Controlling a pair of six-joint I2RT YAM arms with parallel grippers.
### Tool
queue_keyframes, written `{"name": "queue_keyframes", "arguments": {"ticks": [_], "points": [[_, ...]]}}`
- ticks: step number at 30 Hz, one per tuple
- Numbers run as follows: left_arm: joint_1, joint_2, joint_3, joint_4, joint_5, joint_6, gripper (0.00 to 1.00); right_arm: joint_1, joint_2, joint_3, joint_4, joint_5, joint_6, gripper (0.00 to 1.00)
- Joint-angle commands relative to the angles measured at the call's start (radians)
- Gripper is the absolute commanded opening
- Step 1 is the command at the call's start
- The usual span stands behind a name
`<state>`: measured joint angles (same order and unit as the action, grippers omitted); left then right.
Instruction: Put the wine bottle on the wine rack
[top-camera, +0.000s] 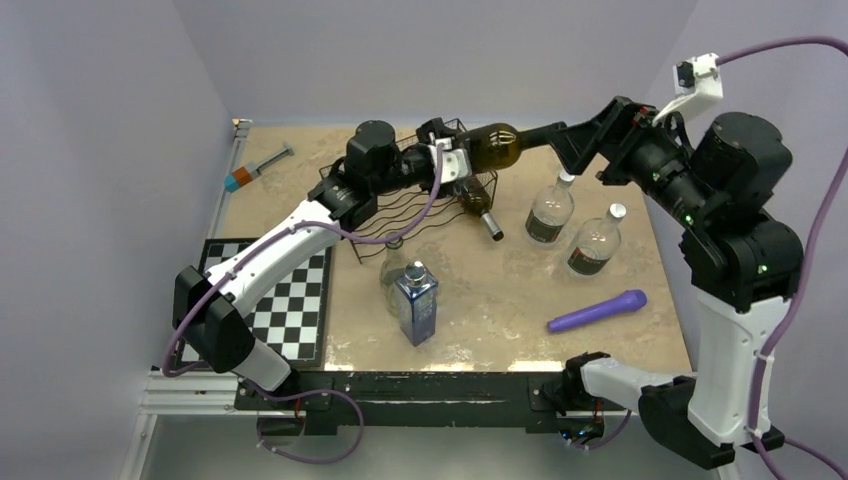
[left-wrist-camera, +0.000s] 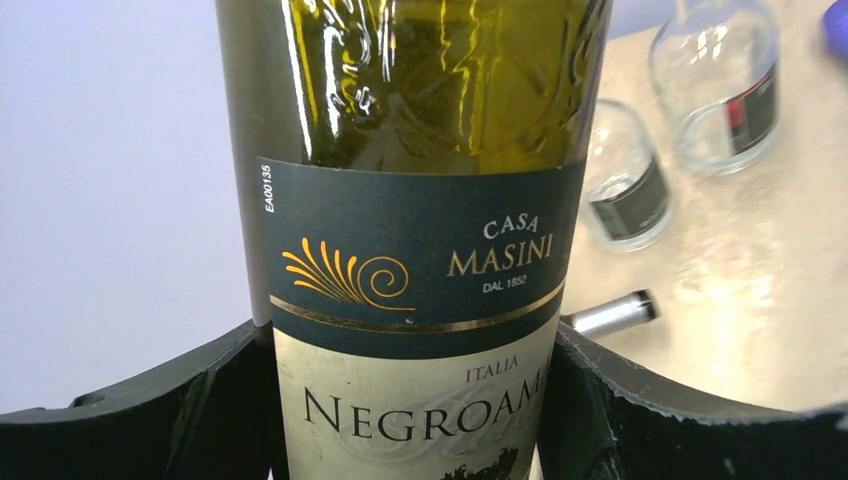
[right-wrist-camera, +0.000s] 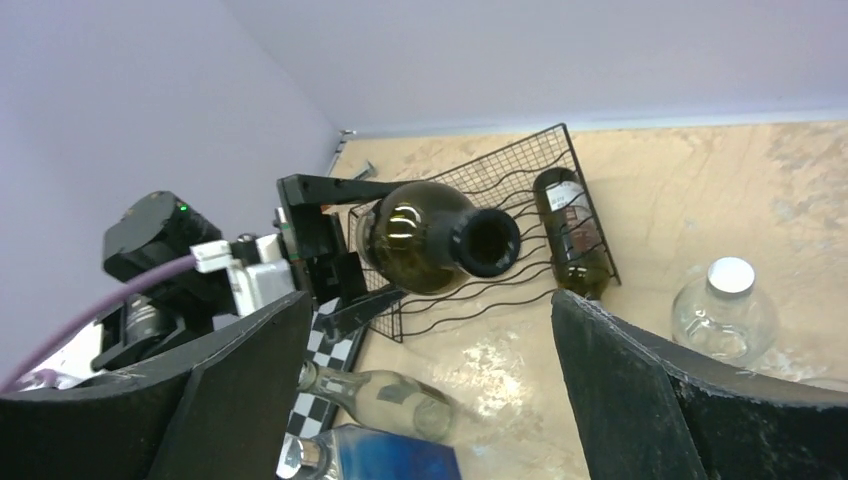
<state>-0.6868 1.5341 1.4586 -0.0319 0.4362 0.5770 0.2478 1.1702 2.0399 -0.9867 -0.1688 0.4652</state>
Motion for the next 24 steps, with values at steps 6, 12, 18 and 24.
{"name": "queue_keyframes", "arguments": {"ticks": [6,12,18,24], "points": [[-0.003,-0.024,0.003,0.253,0.008,0.511,0.0,0.001,0.038,0.124,-0.127,-0.079,-0.109,0.91],[-0.003,-0.007,-0.024,0.306,0.01,0.676,0.0,0.002,0.108,0.133,-0.269,-0.113,-0.171,0.86],[0.002,0.023,-0.02,0.386,0.009,0.858,0.0,0.004,0.199,0.164,-0.392,-0.162,-0.222,0.71],[0.004,0.042,-0.012,0.426,0.022,0.859,0.0,0.003,0.212,0.109,-0.397,-0.193,-0.259,0.7]]}}
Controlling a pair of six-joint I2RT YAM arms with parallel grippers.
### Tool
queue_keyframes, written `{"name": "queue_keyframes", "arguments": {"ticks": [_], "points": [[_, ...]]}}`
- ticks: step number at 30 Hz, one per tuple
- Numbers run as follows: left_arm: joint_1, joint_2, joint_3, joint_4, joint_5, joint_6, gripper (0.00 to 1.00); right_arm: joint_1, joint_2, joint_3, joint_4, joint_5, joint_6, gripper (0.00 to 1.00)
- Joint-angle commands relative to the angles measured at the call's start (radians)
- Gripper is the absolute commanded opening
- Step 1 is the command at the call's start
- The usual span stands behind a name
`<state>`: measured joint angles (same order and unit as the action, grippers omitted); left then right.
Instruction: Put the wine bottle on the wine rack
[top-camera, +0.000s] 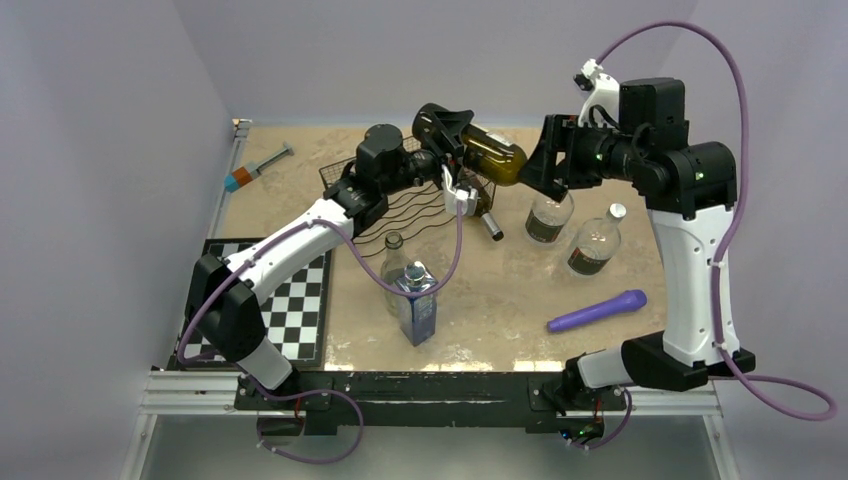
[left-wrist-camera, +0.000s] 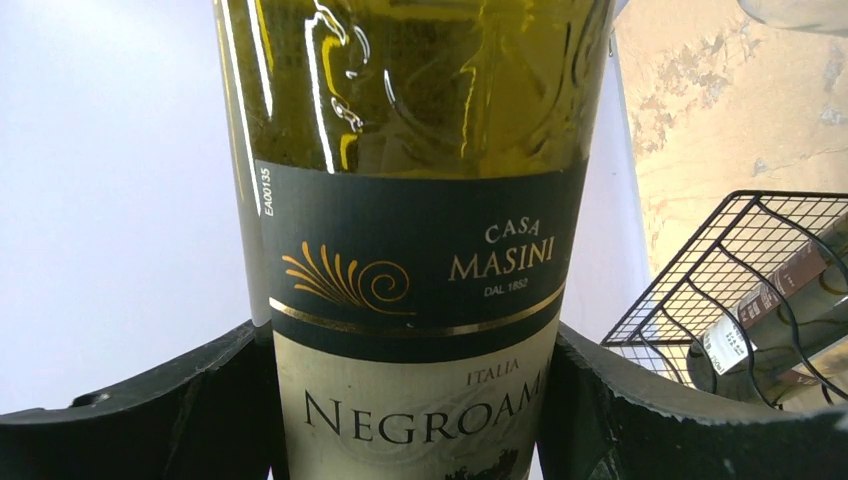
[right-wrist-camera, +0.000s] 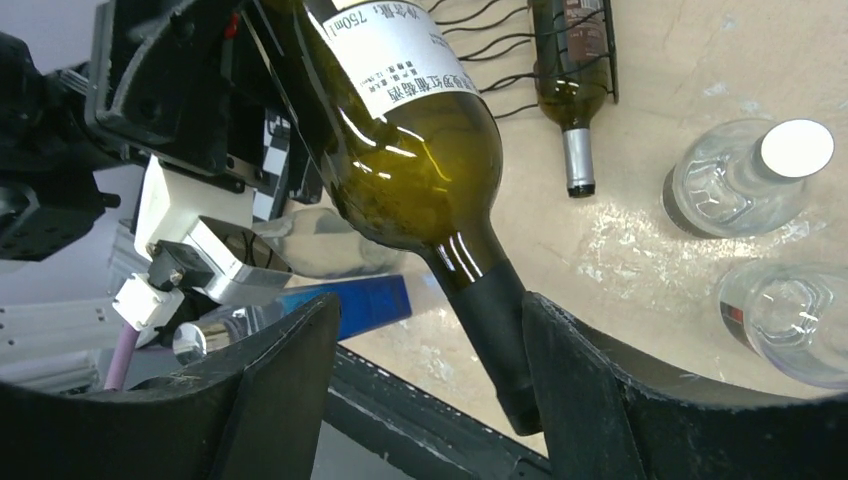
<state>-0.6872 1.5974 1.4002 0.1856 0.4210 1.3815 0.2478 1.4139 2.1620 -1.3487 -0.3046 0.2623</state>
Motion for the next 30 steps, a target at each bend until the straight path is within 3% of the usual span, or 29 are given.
{"name": "queue_keyframes", "arguments": {"ticks": [1,13,30], "points": [[0.005,-0.02,0.046,0.21,0.036,0.049,0.0,0.004,-0.032,-0.031,-0.035,-0.064,-0.063,0.69],[-0.006,-0.011,0.037,0.246,0.073,-0.003,0.0,0.034,-0.004,-0.149,0.005,-0.147,-0.125,0.67],[-0.031,0.006,0.019,0.282,0.085,0.017,0.0,0.151,0.068,-0.113,-0.011,-0.007,-0.216,0.58]]}}
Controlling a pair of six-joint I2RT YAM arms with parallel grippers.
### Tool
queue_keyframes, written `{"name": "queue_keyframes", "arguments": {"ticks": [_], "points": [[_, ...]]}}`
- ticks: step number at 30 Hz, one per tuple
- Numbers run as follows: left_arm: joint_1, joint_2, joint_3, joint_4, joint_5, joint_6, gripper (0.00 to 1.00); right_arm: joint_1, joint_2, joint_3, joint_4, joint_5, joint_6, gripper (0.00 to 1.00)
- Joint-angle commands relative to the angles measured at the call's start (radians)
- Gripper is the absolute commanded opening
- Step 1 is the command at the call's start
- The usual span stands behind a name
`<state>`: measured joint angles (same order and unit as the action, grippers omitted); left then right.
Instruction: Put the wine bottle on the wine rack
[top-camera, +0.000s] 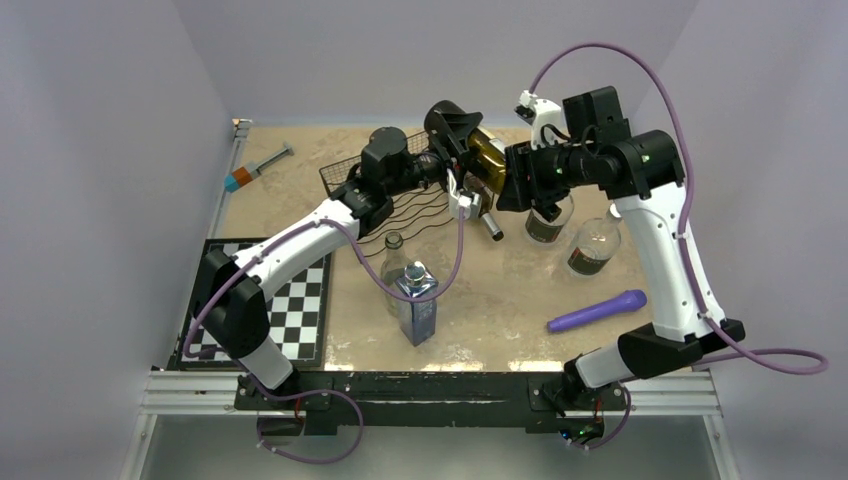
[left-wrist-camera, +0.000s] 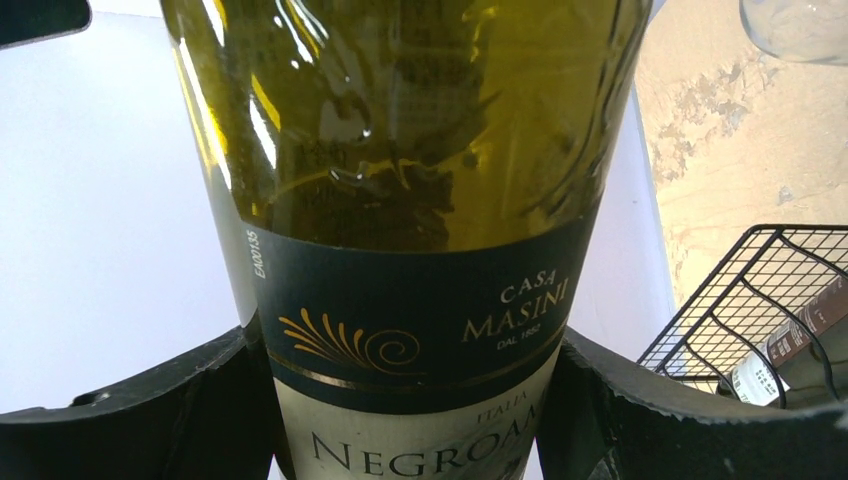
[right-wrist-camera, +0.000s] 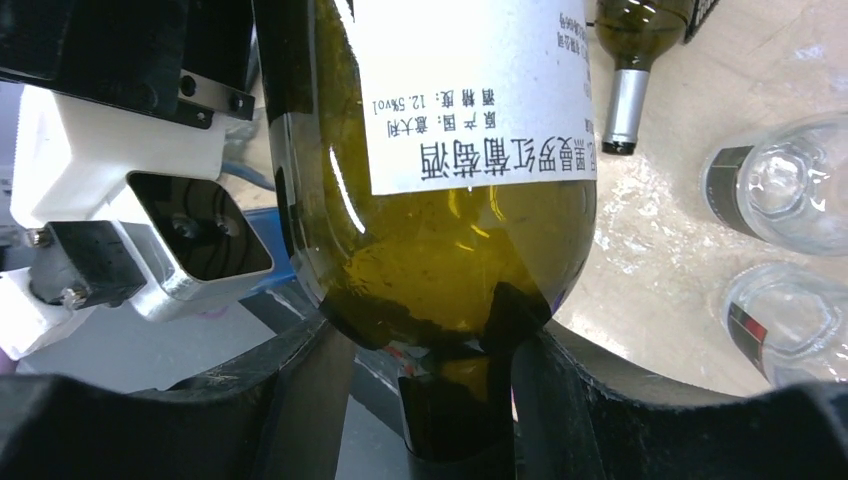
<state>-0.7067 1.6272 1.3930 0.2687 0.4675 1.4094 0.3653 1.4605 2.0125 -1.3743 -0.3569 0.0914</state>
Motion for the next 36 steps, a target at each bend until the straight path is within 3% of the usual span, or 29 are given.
{"name": "queue_keyframes", "arguments": {"ticks": [1,8,14,18,23,26,31,32,33,36], "points": [[-0.011,-0.023,0.027,0.199,0.038,-0.014,0.0,0.037,0.024,0.042,0.013,0.046,-0.045,0.58],[-0.011,-0.023,0.039,0.18,-0.012,-0.036,0.0,0.053,0.03,0.024,0.016,0.065,-0.041,0.52],[-0.011,-0.027,0.042,0.165,-0.019,-0.065,0.0,0.059,0.033,0.002,0.028,0.085,-0.035,0.27],[-0.012,-0.027,0.048,0.162,-0.025,-0.086,0.0,0.062,0.037,-0.003,0.03,0.123,-0.029,0.0],[-0.012,-0.026,0.037,0.194,-0.046,-0.112,0.0,0.061,0.011,-0.02,0.069,0.184,-0.018,0.0],[-0.012,-0.028,0.027,0.202,-0.05,-0.112,0.23,0.064,-0.033,-0.052,0.134,0.22,-0.002,0.0],[-0.013,-0.024,0.0,0.26,-0.04,-0.124,0.77,0.063,-0.093,-0.067,0.235,0.268,0.037,0.0],[-0.015,-0.023,-0.007,0.279,-0.04,-0.127,0.93,0.064,-0.101,-0.065,0.246,0.282,0.041,0.0],[-0.016,-0.022,-0.013,0.292,-0.041,-0.127,0.98,0.064,-0.11,-0.064,0.26,0.298,0.045,0.0],[-0.017,-0.02,-0.022,0.301,-0.046,-0.127,0.99,0.063,-0.148,-0.069,0.299,0.349,0.055,0.0]]}}
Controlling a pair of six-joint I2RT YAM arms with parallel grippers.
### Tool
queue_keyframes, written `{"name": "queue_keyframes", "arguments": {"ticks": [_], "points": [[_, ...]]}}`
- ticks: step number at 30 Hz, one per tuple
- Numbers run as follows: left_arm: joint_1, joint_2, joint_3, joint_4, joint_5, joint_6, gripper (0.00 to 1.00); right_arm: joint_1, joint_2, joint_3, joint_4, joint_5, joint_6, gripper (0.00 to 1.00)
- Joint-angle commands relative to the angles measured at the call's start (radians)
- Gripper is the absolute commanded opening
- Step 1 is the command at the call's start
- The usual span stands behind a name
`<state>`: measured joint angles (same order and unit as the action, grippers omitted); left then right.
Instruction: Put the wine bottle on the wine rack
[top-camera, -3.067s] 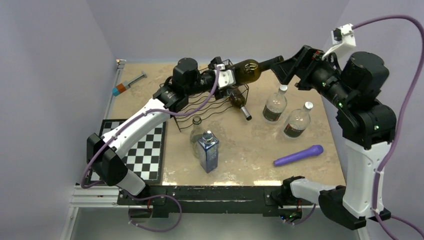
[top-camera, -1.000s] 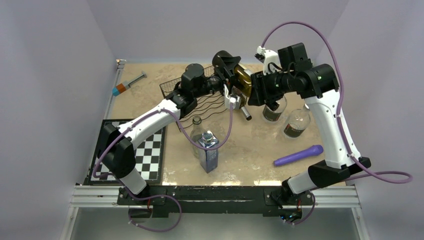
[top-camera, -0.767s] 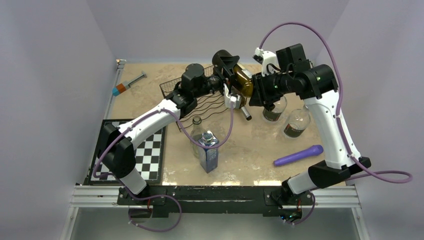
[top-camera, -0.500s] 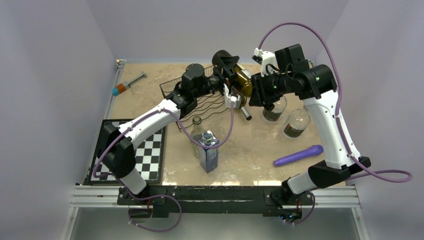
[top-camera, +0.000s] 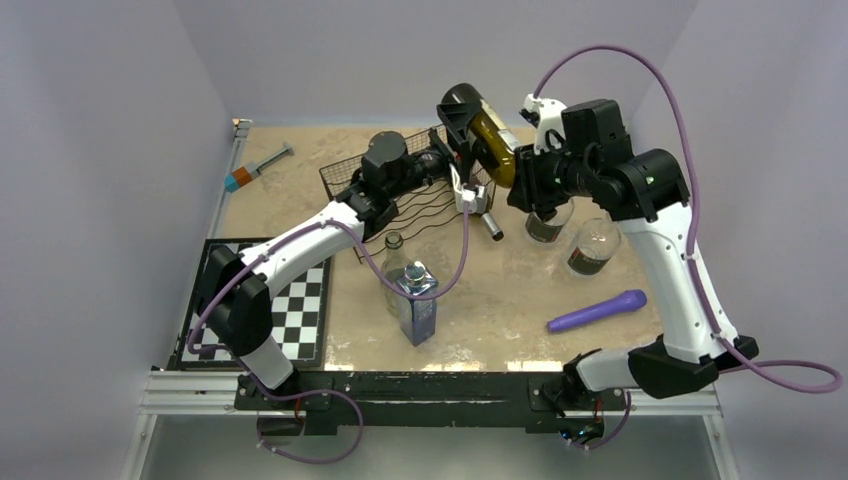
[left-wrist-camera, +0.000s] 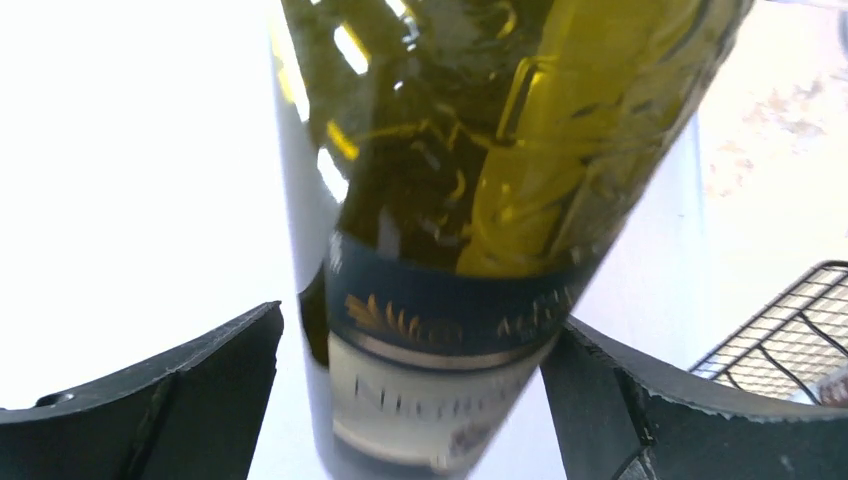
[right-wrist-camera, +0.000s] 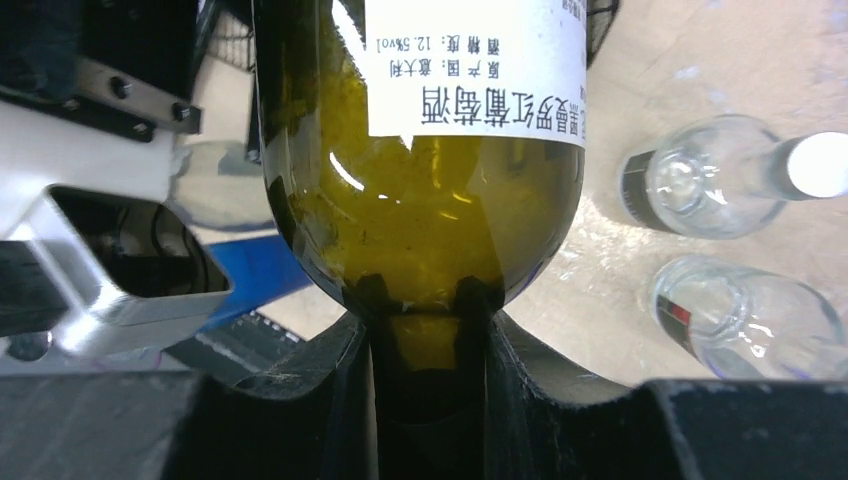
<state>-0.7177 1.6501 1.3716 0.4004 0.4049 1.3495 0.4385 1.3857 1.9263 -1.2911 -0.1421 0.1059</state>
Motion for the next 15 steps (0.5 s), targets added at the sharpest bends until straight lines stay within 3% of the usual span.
{"name": "queue_keyframes", "arguments": {"ticks": [1,10,15], "points": [[-0.006,-0.043,-0.002,0.169,0.015,-0.067,0.99,-0.01,-0.083,0.017,0.228,0.139,0.046,0.0],[-0.015,-0.057,0.0,0.165,-0.03,-0.136,0.99,-0.009,-0.129,-0.016,0.282,0.221,0.067,0.0],[-0.015,-0.071,-0.008,0.24,-0.149,-0.269,0.99,-0.009,-0.189,-0.177,0.33,0.201,0.067,0.0]]}}
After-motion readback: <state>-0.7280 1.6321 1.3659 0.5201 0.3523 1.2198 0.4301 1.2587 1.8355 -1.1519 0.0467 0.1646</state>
